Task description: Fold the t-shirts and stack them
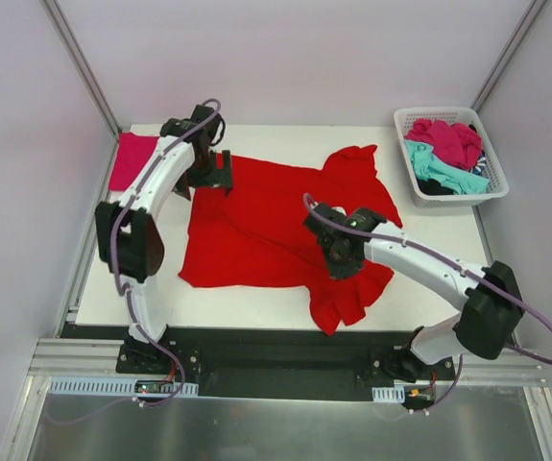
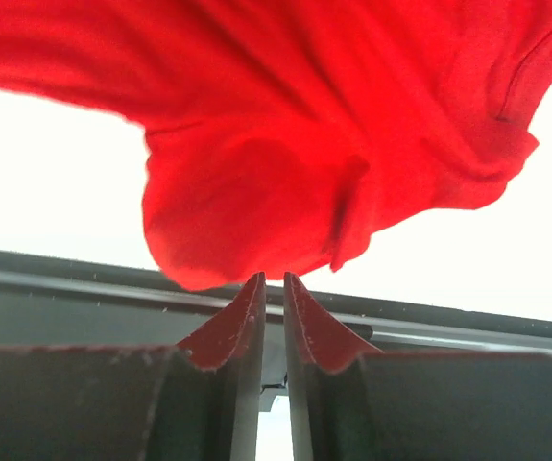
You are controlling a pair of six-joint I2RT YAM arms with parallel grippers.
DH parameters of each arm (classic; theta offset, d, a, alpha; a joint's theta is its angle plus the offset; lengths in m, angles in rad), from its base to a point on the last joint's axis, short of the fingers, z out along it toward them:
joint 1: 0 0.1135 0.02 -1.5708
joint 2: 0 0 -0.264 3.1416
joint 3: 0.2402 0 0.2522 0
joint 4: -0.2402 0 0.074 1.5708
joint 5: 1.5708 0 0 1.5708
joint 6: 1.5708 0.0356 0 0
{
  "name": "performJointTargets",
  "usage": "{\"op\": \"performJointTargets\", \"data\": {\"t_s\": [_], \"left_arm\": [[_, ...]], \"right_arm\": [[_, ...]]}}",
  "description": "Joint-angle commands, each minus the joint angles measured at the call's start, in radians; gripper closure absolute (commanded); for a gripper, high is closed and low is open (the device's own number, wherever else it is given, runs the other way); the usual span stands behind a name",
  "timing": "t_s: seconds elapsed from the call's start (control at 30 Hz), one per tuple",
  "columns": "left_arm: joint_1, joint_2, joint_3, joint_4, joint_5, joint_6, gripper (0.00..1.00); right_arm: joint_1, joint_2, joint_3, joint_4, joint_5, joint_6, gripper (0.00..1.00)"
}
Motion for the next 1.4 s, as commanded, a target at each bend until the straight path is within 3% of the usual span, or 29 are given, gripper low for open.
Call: {"op": "performJointTargets", "data": {"t_s": [0.0,0.13,0.2,0.3,0.33,0.57,0.9,1.13,1.37], "left_arm": [[-0.085,-0.237,-0.077,-0.014,-0.027,-0.043,0.01],[-0.115,-0.343,-0.198,0.015,-0.021,-0.071,0.01],[-0.115,-0.406,-0.240,0.046,-0.044,-0.082,0.01],[-0.110,-0.467,-0.289,0.067,-0.093,-0.077,0.01],[-0.104,-0.475,-0.291,0.069,-0.101,-0.071,0.01],[-0.061,-0.463,-0.280,0.070,-0.064,-0.051,0.01],[-0.063,-0.460,-0.271,0.069,-0.070,-0.039,0.01],[-0.063,-0.454,-0.266,0.061,-0.064,-0.045,0.01],[-0.063,-0.444,-0.254,0.049,-0.067,-0.039,0.01]], "right_arm": [[0.122,-0.056,0.017,-0.137,0.066,0.100,0.83],[0.194,-0.135,-0.130,-0.091,0.074,0.158,0.80],[0.218,-0.189,-0.178,-0.056,0.091,0.181,0.58],[0.245,-0.271,-0.241,-0.042,0.108,0.193,0.41],[0.260,-0.286,-0.253,-0.040,0.114,0.193,0.40],[0.360,-0.318,-0.350,-0.074,0.180,0.232,0.39],[0.510,-0.363,-0.465,-0.083,0.247,0.371,0.51],[0.551,-0.213,-0.396,-0.067,0.273,0.365,0.55],[0.596,0.046,-0.256,-0.024,0.290,0.328,0.57]]}}
